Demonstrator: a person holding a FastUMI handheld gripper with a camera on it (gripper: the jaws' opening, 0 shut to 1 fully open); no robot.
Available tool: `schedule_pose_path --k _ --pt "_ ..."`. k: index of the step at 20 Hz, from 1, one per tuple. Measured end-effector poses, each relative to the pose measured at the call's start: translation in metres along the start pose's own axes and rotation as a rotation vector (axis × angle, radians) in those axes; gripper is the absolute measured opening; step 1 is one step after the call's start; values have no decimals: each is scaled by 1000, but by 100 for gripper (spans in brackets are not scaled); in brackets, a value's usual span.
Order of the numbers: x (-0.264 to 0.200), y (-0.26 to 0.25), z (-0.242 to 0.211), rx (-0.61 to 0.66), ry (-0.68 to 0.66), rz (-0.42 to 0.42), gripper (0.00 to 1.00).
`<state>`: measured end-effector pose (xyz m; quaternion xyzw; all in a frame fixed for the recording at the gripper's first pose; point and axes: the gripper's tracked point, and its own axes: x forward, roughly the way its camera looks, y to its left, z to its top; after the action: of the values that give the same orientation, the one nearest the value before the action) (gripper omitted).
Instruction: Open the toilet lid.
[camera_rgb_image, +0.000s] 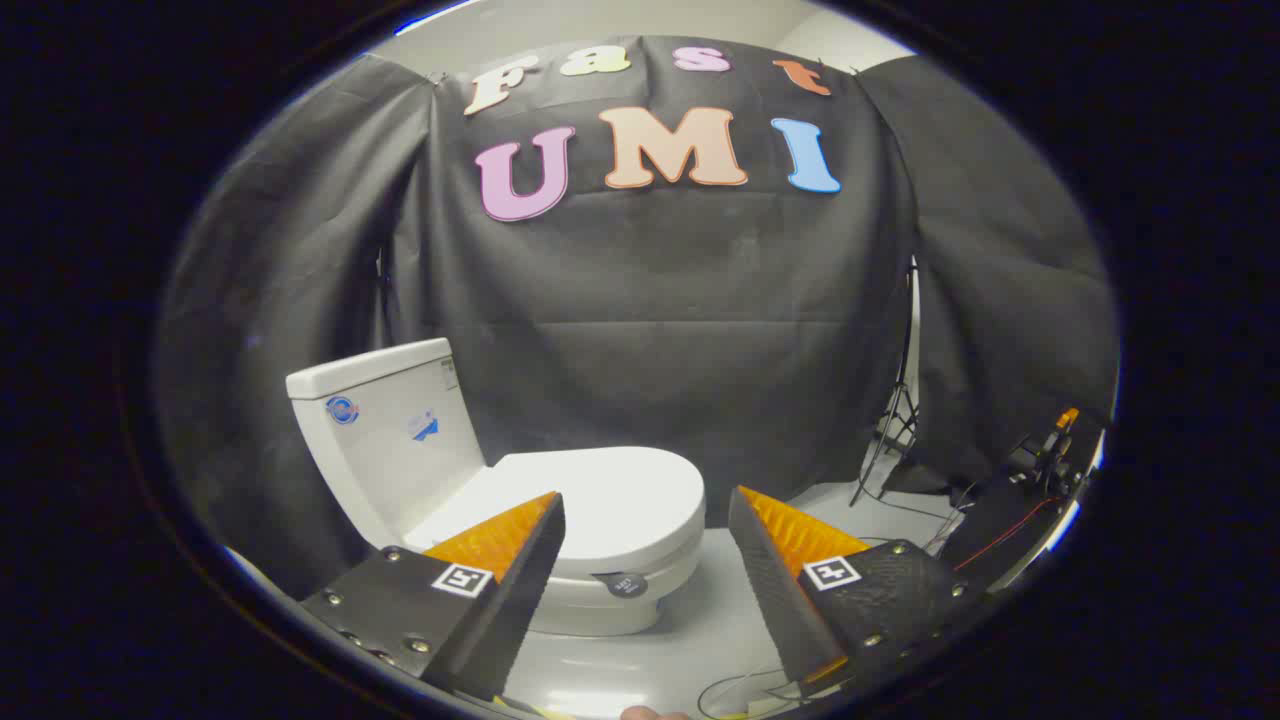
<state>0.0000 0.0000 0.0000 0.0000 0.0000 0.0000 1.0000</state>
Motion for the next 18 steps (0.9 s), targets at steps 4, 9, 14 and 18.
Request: schedule_pose_path --k 4,9,14,18 --pt "5 1 2 -14 -16 -8 97" --pt "12 4 15 -43 -44 -28 97" --pt "19 11 17 -63 -43 -27 97" --pt "23 19 12 -67 -35 -20 97"
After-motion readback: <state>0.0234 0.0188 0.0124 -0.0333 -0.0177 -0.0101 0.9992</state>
